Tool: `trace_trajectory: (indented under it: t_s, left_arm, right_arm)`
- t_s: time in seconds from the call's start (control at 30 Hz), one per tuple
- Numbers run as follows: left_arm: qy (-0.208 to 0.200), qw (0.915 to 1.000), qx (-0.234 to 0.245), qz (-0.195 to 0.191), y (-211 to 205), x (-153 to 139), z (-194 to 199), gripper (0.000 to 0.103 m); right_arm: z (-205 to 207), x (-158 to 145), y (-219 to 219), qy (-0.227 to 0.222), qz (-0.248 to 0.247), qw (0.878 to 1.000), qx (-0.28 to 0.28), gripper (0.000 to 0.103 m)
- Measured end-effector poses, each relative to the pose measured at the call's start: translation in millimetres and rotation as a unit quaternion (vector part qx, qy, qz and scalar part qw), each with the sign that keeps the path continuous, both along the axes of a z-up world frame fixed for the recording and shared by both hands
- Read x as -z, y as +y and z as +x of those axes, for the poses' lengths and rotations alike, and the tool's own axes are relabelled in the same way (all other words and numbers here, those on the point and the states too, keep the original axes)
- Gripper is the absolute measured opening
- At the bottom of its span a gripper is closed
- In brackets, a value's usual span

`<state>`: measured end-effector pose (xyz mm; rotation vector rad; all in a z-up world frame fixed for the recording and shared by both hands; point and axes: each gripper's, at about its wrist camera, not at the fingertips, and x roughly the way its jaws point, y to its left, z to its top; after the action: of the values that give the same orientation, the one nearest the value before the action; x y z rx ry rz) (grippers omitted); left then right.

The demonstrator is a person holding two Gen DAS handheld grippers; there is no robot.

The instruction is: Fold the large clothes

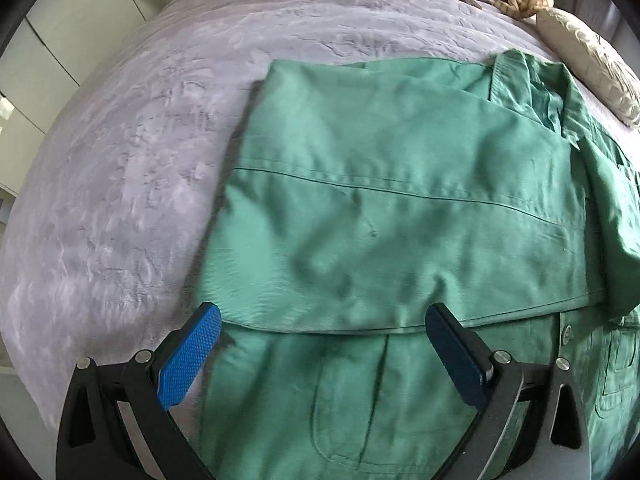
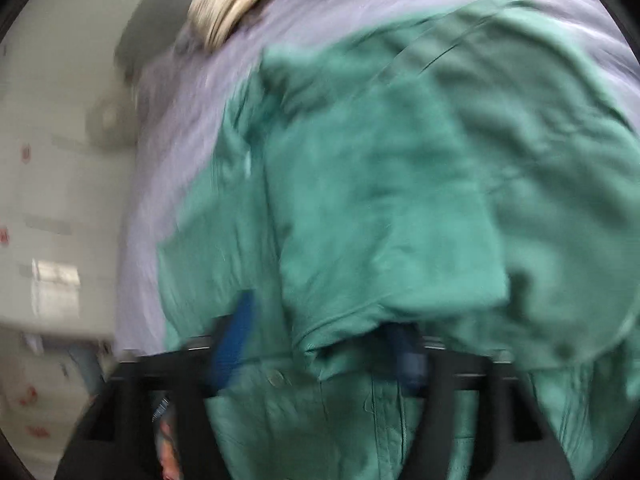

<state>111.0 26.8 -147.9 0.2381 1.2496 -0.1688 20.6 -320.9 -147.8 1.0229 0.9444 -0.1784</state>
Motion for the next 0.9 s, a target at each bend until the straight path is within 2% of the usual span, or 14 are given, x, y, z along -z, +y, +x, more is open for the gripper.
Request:
trace_trajectory:
  t_s: [0.07, 0.1, 0.13, 0.2, 0.27, 0.33, 0.4, 0.5, 0.53, 0.57, 0.6, 0.67, 0.77, 0.9]
  left_arm:
    - [0.000, 1.0000, -0.004, -0.007, 7, -2, 3, 0.102]
    - [-0.001, 0.9999, -0.006, -0.011, 12, -3, 5, 0.102]
    - [-0.003, 0.9999, -0.009, -0.014, 16, -4, 6, 0.102]
    - [-0.009, 0.9996, -0.014, -0.023, 26, -10, 7, 0.102]
    - [-0.016, 0.9993, -0.017, -0.030, 33, -13, 11, 0.102]
    - [-0.021, 0.9991, -0.020, -0.032, 41, -14, 14, 0.102]
    - [-0.021, 0.9991, -0.022, -0.028, 43, -16, 12, 0.102]
    - [-0.013, 0.9990, -0.029, -0.032, 46, -13, 13, 0.102]
    - [-0.008, 0.9988, -0.029, -0.039, 47, -12, 14, 0.102]
    - [-0.004, 0.9985, -0.028, -0.046, 47, -11, 16, 0.102]
    - [-0.001, 0.9983, -0.027, -0.051, 46, -11, 17, 0.102]
    - [0.003, 0.9979, -0.020, -0.061, 40, -11, 17, 0.102]
    - [0.010, 0.9963, 0.004, -0.085, 20, -14, 20, 0.102]
    - [0.046, 0.9865, 0.063, -0.144, -24, -10, 17, 0.102]
  right_arm:
    - [6, 4, -15, -0.002, 0.023, 0.999, 0.040, 0.068]
    - [8, 3, -18, -0.001, 0.022, 0.999, 0.047, 0.030]
    - [13, -1, -19, 0.008, 0.007, 0.999, 0.048, 0.008]
    - [28, -19, -11, 0.004, -0.053, 0.998, 0.023, 0.010]
    - [58, -44, 24, -0.003, -0.142, 0.988, -0.052, 0.010]
    - [80, -54, 62, 0.001, -0.215, 0.968, -0.128, 0.010]
    - [100, -45, 106, 0.024, -0.278, 0.939, -0.202, 0.011]
    - [111, -13, 147, 0.065, -0.312, 0.906, -0.279, 0.022]
    - [112, -3, 156, 0.074, -0.308, 0.901, -0.298, 0.027]
    - [111, 4, 163, 0.082, -0.303, 0.896, -0.313, 0.042]
    - [106, 7, 169, 0.077, -0.296, 0.896, -0.322, 0.059]
    - [88, 0, 170, 0.054, -0.282, 0.901, -0.327, 0.071]
    - [55, -14, 146, 0.034, -0.242, 0.922, -0.300, 0.071]
    - [0, -16, 62, 0.040, -0.152, 0.972, -0.174, 0.071]
